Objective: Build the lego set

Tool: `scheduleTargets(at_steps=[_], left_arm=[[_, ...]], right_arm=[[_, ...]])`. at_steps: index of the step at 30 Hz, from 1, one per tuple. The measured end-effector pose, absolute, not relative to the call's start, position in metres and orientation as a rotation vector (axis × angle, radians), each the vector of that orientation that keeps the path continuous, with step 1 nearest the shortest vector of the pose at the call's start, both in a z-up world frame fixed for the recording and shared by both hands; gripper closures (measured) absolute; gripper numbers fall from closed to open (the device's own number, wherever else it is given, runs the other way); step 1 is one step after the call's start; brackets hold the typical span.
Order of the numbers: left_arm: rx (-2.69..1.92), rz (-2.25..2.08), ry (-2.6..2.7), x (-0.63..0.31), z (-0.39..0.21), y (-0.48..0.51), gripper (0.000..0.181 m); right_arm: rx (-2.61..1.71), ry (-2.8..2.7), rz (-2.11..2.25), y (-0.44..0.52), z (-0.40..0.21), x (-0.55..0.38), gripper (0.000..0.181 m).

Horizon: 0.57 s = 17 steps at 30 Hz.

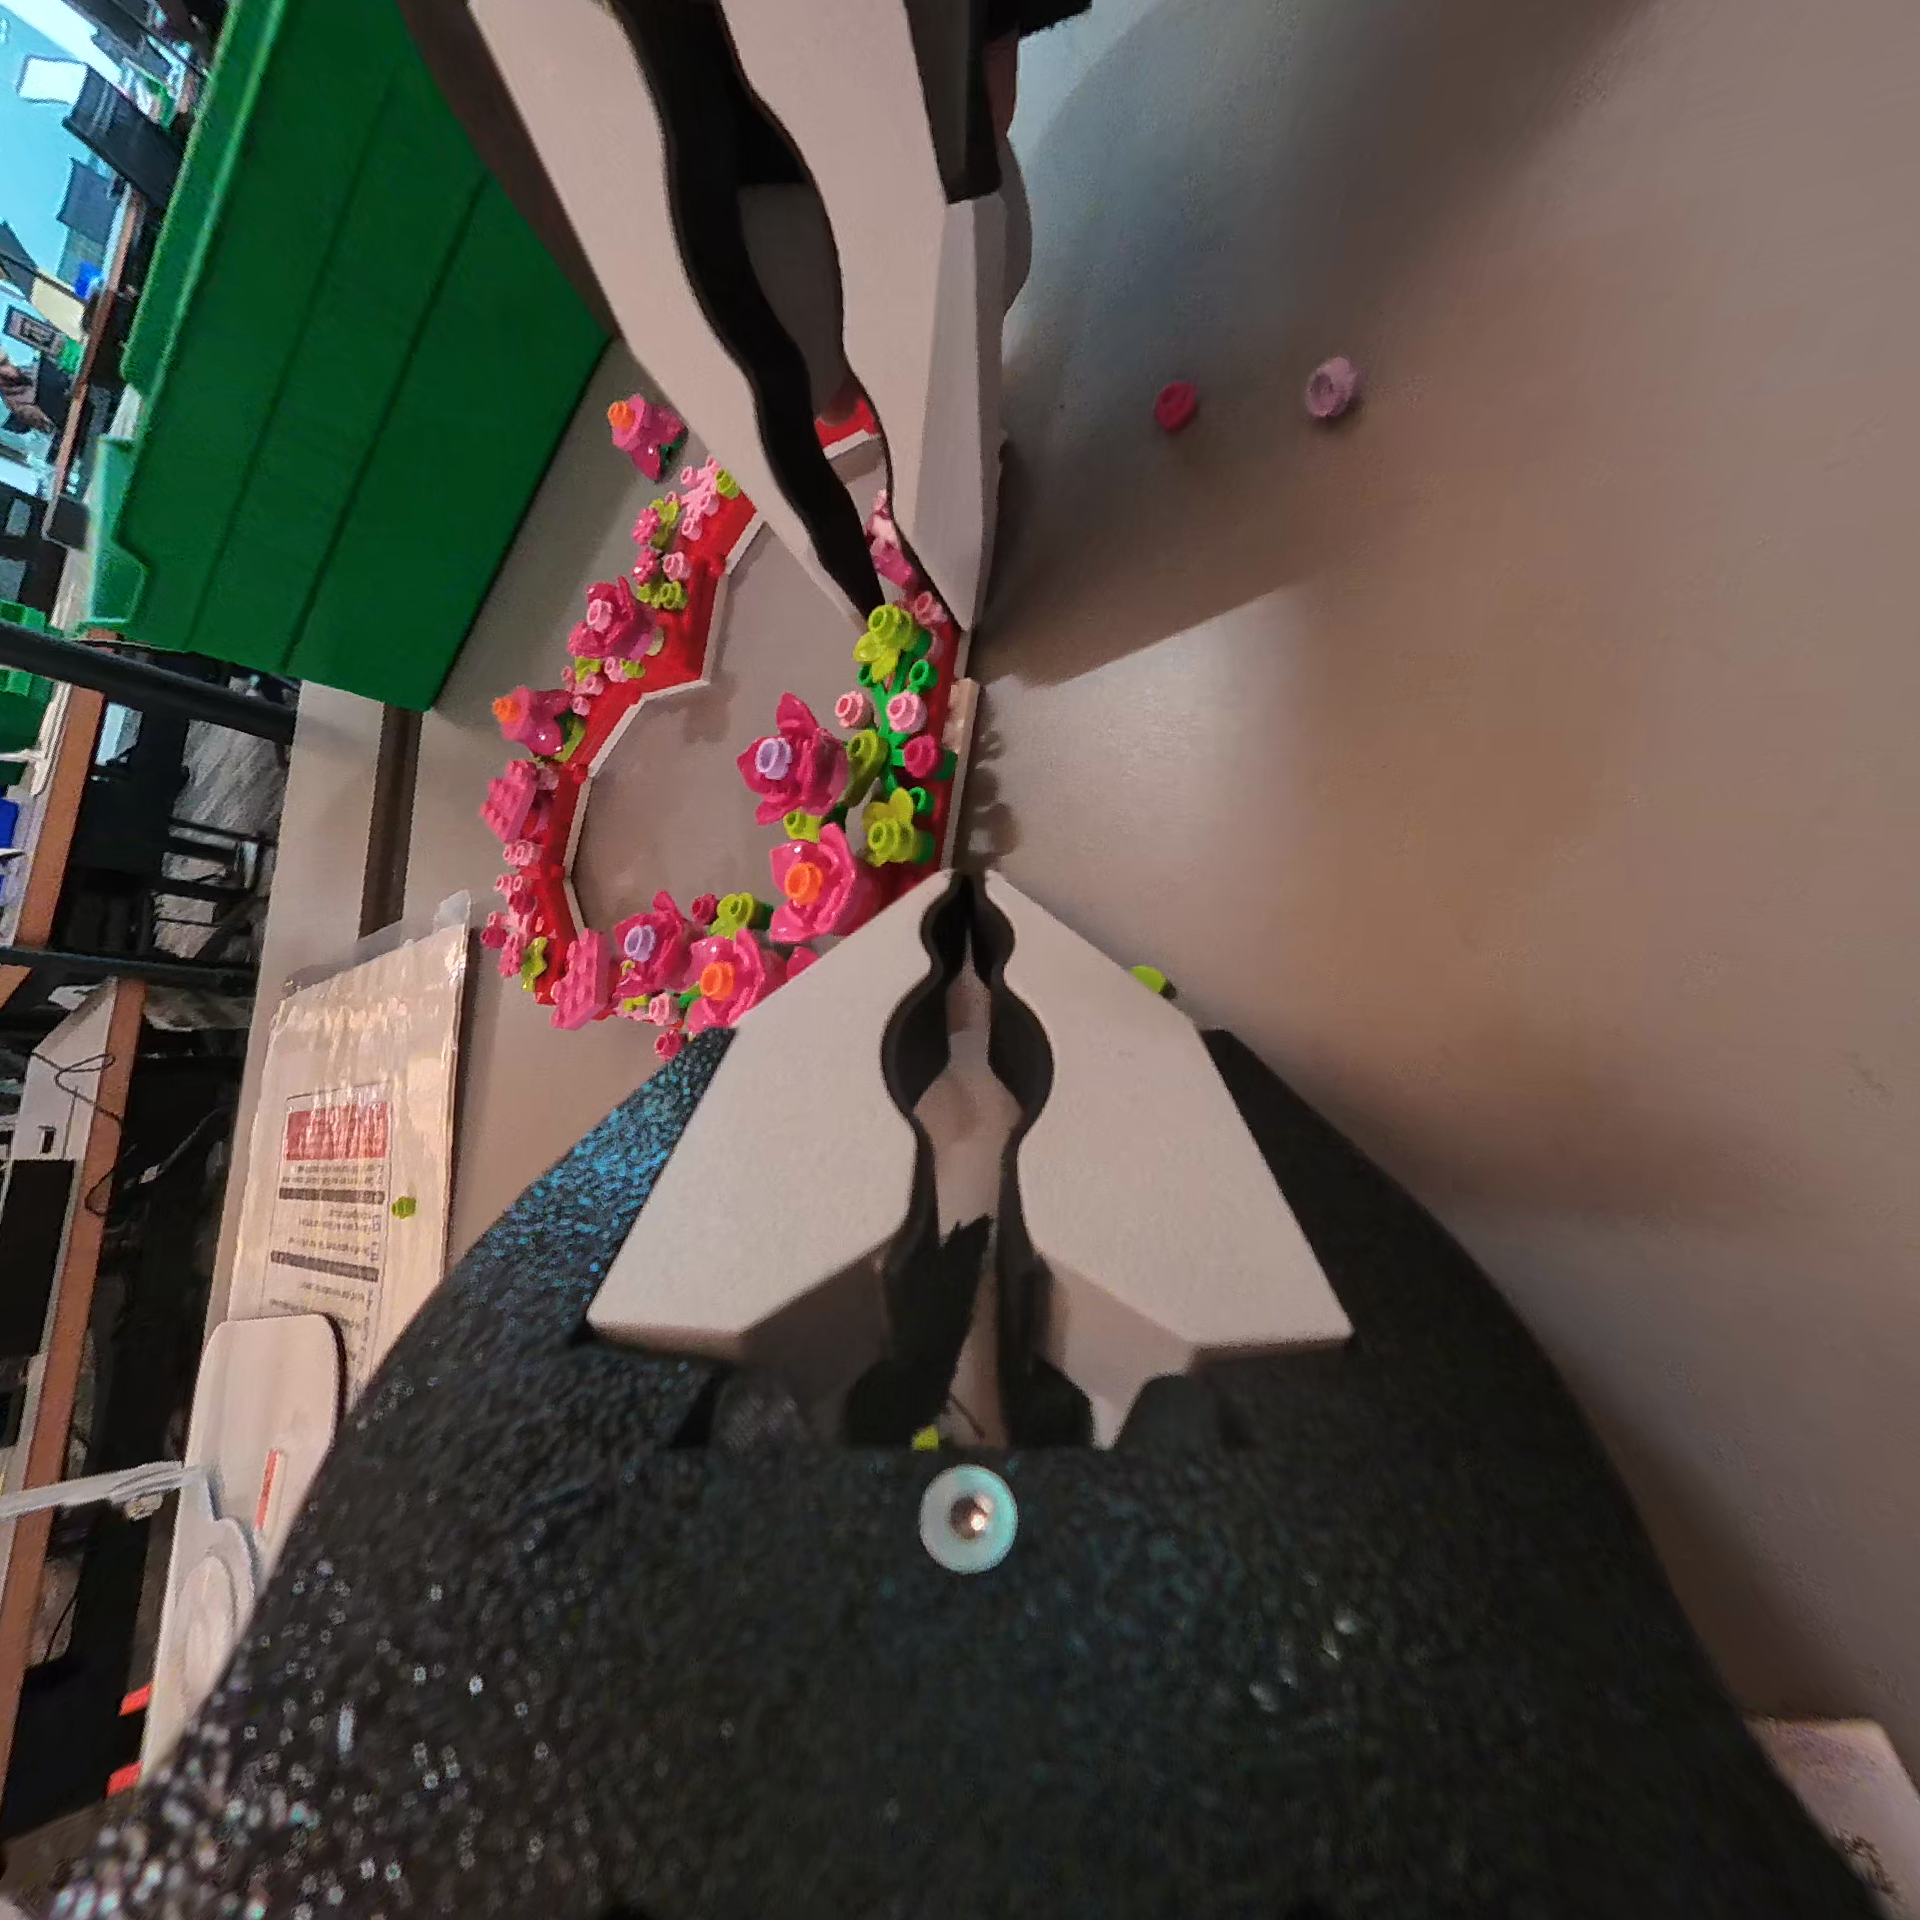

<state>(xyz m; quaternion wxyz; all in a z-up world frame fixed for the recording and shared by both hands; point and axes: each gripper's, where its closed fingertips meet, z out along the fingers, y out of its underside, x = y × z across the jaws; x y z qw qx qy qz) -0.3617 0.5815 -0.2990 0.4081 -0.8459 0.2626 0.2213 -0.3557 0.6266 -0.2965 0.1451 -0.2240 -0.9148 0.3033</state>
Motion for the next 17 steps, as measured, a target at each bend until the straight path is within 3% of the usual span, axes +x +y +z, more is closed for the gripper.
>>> scheduleTargets(at_steps=[7, 10, 15, 17], left_arm=[[-2.050, 0.493, 0.519, -0.379, -0.267, 0.572, 0.181], [-2.096, 0.373, 0.437, -0.383, -0.268, 0.567, 0.152], [-2.212, 0.183, 0.232, -0.396, -0.279, 0.556, 0.134], [-2.260, 0.150, 0.182, -0.401, -0.285, 0.551, 0.135]], right_arm=[[-0.633, -2.611, 0.890, 0.627, -0.296, -0.356, 0.166], [-0.627, -2.605, 0.894, 0.627, -0.296, -0.356, 0.166], [-0.614, -2.596, 0.899, 0.627, -0.296, -0.356, 0.166], [-0.609, -2.592, 0.902, 0.627, -0.296, -0.356, 0.166]])
